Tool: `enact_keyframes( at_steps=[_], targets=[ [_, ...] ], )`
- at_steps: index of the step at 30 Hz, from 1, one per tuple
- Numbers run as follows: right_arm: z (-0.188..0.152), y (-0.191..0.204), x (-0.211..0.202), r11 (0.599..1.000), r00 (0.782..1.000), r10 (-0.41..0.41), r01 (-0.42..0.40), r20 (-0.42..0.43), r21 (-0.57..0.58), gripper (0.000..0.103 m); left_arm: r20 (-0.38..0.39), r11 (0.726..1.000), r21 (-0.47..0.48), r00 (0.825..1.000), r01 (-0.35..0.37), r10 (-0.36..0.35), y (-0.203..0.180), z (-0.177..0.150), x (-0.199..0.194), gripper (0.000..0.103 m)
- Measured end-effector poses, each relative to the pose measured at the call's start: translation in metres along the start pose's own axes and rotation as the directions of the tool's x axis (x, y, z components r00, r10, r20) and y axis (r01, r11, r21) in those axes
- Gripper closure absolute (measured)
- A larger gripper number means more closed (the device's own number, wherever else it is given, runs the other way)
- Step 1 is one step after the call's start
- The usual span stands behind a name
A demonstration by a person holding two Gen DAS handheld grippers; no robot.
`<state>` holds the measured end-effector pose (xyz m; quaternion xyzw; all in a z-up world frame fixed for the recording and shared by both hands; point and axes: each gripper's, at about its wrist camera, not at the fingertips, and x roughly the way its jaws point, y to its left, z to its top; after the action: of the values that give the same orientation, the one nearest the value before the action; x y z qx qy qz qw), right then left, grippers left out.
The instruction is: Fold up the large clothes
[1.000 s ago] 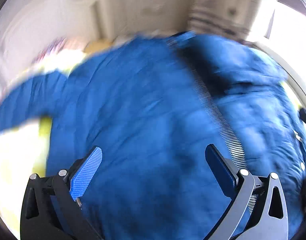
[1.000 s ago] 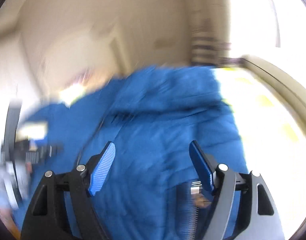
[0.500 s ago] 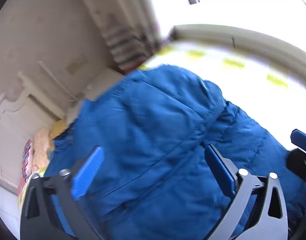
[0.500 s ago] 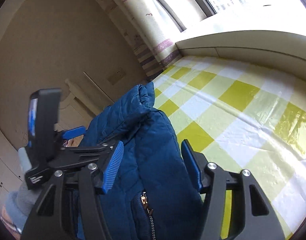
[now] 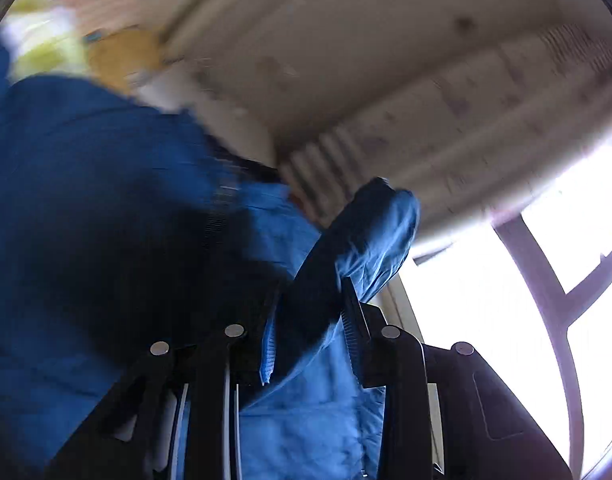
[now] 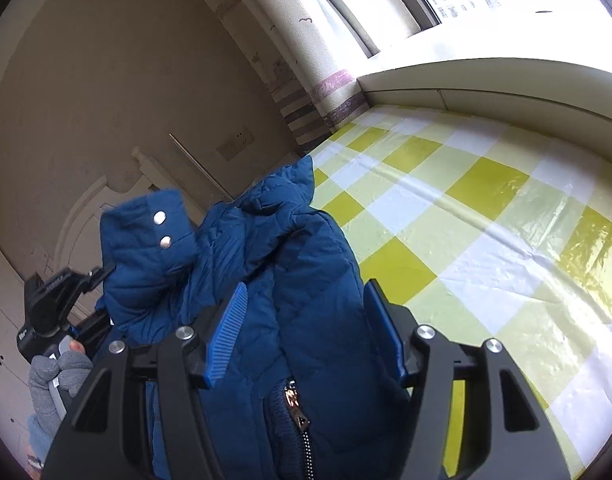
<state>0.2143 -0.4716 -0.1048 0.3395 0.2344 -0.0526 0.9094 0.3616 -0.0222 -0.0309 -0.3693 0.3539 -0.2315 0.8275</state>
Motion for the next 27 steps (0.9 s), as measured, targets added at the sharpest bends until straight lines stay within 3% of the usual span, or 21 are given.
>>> enact_keyframes(
  at_steps=[2, 5, 7, 9, 10, 11, 12, 14, 16, 18, 20, 24, 25, 27],
  targets=[
    [-0.001, 0.001, 0.002, 1.0, 1.0, -0.001, 0.001, -0.009, -0.004, 0.042, -0.012, 0.995, 0.012, 0.995, -0.095, 0.095, 0.031, 0.002, -0.015, 0.072],
    [0.0, 0.002, 0.005, 1.0, 1.0, -0.007, 0.006, -0.02, -0.006, 0.042, -0.059, 0.988, 0.057, 0.987, -0.143, 0.146, 0.055, -0.004, -0.024, 0.07],
    [0.0, 0.004, 0.008, 1.0, 1.0, -0.016, 0.016, -0.026, -0.009, 0.042, -0.087, 0.988, 0.065, 0.985, -0.141, 0.147, 0.06, -0.007, -0.023, 0.066],
    [-0.002, 0.005, 0.009, 1.0, 0.999, -0.026, 0.025, -0.032, -0.013, 0.041, -0.089, 0.993, 0.063, 0.991, -0.096, 0.102, 0.058, -0.004, -0.025, 0.063],
    [-0.002, 0.005, 0.01, 0.999, 0.999, -0.03, 0.03, -0.037, -0.015, 0.041, -0.082, 0.995, 0.064, 0.993, -0.081, 0.086, 0.055, -0.001, -0.027, 0.048],
    [-0.002, 0.005, 0.011, 0.999, 0.999, -0.034, 0.034, -0.04, -0.015, 0.041, -0.075, 0.996, 0.059, 0.995, -0.068, 0.072, 0.05, 0.006, -0.028, 0.019],
    [-0.002, 0.006, 0.012, 0.999, 0.998, -0.039, 0.038, -0.042, -0.016, 0.041, -0.069, 0.999, 0.027, 0.997, -0.044, 0.045, 0.048, 0.013, -0.028, 0.004],
    [-0.002, 0.005, 0.011, 0.999, 0.998, -0.042, 0.041, -0.042, -0.016, 0.041, -0.115, 0.997, -0.07, 0.993, 0.031, -0.039, 0.054, 0.027, -0.018, 0.004],
    [-0.002, 0.006, 0.011, 0.999, 0.998, -0.046, 0.045, -0.041, -0.018, 0.041, -0.131, 0.989, -0.144, 0.991, 0.022, -0.041, 0.061, 0.034, -0.005, 0.004],
    [-0.003, 0.007, 0.012, 0.999, 0.998, -0.049, 0.048, -0.046, -0.024, 0.039, -0.163, 0.978, -0.191, 0.98, 0.079, -0.111, 0.067, 0.037, 0.007, 0.006],
    [-0.003, 0.009, 0.014, 0.998, 0.997, -0.048, 0.046, -0.054, -0.036, 0.038, -0.155, 0.96, -0.242, 0.971, 0.142, -0.183, 0.069, 0.04, 0.02, 0.014],
    [-0.005, 0.018, 0.02, 0.995, 0.994, -0.067, 0.06, -0.083, -0.082, 0.037, -0.135, 0.935, -0.33, 0.974, 0.129, -0.182, 0.08, 0.05, 0.054, 0.019],
    [-0.006, 0.021, 0.021, 0.993, 0.993, -0.072, 0.064, -0.089, -0.096, 0.037, -0.131, 0.932, -0.34, 0.975, 0.125, -0.178, 0.081, 0.055, 0.06, 0.029],
    [-0.007, 0.021, 0.022, 0.992, 0.992, -0.079, 0.07, -0.097, -0.101, 0.037, -0.116, 0.941, -0.325, 0.983, 0.096, -0.14, 0.082, 0.059, 0.069, 0.06]
  ],
)
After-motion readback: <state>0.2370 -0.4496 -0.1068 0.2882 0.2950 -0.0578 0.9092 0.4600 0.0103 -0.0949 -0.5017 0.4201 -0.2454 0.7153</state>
